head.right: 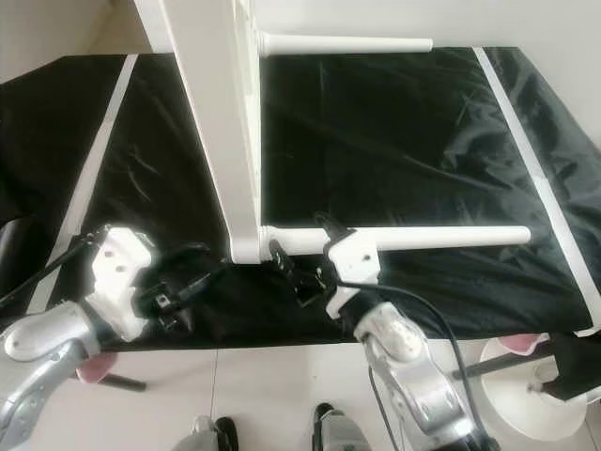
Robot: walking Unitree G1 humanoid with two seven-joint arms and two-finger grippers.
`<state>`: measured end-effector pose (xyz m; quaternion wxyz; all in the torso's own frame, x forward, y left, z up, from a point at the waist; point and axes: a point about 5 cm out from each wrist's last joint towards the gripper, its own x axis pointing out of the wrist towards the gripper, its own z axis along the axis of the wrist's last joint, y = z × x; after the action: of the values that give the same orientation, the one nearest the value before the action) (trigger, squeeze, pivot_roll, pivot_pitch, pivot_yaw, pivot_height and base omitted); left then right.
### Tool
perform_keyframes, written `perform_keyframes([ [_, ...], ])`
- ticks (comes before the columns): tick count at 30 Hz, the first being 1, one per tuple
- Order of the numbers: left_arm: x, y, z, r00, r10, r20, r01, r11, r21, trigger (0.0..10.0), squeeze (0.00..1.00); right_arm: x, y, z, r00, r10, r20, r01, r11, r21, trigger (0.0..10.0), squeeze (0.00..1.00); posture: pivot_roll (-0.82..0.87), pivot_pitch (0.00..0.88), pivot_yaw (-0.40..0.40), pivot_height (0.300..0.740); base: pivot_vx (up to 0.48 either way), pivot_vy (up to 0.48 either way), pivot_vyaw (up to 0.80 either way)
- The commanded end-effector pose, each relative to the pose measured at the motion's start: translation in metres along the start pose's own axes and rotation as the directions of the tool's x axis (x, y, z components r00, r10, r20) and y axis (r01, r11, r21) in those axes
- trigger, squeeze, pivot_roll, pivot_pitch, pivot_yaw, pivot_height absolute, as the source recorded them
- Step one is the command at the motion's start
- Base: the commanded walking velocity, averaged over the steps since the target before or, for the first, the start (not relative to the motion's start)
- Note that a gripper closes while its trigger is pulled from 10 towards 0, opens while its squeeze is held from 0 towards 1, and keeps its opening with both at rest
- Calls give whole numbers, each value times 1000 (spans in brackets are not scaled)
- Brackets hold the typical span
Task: Building children table
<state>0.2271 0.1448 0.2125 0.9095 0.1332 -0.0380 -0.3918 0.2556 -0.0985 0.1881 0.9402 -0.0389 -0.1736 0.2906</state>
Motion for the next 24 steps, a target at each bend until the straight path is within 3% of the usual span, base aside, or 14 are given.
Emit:
perform_keyframes([
  [1, 1, -7, -2, 994, -105, -3, 105, 994, 2, 10000, 0, 2, -1, -6, 1000, -12, -29, 12, 1000, 13, 10000, 0, -2, 213, 2, 740, 0, 0, 0],
  [5, 1, -7, 0, 994, -105, 7, 105, 995, 4, 10000, 0, 20, -3, -16, 997, -66, -31, 67, 997, 30, 10000, 0, 16, 191, -8, 740, 0, 0, 0],
  [9, -3, -6, 1, 996, -93, 6, 93, 996, 6, 10000, 0, 23, 0, -21, 994, -98, -39, 100, 994, 51, 10000, 0, 33, 184, -13, 740, 0, 0, 0],
  [11, -2, -5, 0, 996, -90, -1, 90, 996, 18, 10000, 0, 34, 3, -29, 993, -107, -50, 111, 991, 69, 10000, 0, 39, 170, -12, 740, 0, 0, 0],
  [15, -1, -5, 0, 996, -94, 1, 94, 995, 22, 10000, 0, 46, 27, -41, 996, 31, -88, -21, 993, 114, 10000, 0, 42, 167, -11, 740, 0, 0, 0],
  [17, -1, -5, 0, 996, -91, 0, 91, 996, 23, 10000, 0, 50, 46, -41, 989, 129, -71, -116, 981, 158, 10000, 0, 48, 168, -11, 740, 0, 0, 0],
  [24, -3, -4, 1, 996, -86, -2, 87, 996, 20, 10000, 0, 46, 55, -37, 978, 202, -40, -191, 963, 189, 10000, 0, 47, 175, -13, 740, 0, 0, 0],
])
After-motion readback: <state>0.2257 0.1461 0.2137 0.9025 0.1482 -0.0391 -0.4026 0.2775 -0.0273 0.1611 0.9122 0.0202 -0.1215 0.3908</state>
